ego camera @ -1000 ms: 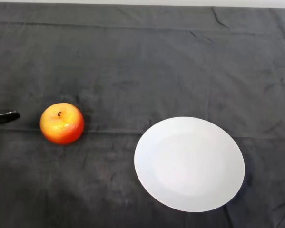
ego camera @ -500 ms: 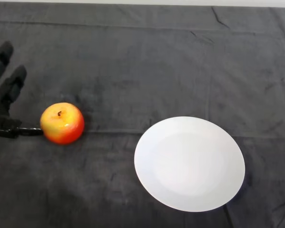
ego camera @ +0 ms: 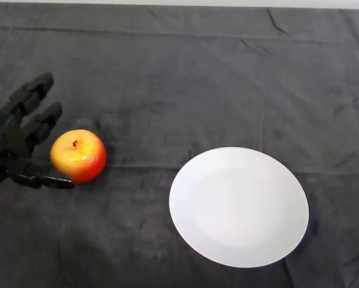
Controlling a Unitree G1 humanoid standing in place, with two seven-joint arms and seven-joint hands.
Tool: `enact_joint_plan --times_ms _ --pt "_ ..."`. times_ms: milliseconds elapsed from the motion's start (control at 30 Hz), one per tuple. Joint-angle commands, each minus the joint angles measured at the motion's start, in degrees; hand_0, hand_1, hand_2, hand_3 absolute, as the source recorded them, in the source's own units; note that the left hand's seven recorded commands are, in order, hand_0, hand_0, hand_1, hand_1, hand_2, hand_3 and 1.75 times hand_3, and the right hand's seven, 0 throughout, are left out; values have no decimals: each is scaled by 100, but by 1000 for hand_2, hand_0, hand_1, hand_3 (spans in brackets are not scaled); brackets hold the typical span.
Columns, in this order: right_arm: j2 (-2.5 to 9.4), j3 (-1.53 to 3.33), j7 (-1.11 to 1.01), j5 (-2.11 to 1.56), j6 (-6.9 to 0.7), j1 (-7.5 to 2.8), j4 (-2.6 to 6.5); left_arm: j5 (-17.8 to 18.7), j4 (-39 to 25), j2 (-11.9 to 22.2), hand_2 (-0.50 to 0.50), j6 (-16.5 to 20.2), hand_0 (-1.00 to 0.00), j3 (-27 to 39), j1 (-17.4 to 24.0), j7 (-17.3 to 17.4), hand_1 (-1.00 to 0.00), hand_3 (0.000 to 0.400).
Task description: Move the apple to the plate
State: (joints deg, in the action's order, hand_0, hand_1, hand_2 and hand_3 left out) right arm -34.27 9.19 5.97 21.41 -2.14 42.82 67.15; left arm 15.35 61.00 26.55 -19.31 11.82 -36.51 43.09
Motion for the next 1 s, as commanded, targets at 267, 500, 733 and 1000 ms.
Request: enact_joint_plan --times_ms 267,500,733,1000 --pt "-47 -48 -11 -44 -54 -123 -48 -322 -87 -123 0 273 0 -301 330 40 0 0" --pt "-47 -49 -12 -45 -58 -126 -56 -455 -41 -132 0 449 0 -468 388 168 0 0" --pt "-47 -50 -13 -45 -61 -128 -60 -581 1 -88 -412 682 -824 -606 302 251 0 329" --pt "-48 -50 -14 -45 -63 -130 -64 -694 -28 -23 -49 681 -1000 -666 197 200 -902 400"
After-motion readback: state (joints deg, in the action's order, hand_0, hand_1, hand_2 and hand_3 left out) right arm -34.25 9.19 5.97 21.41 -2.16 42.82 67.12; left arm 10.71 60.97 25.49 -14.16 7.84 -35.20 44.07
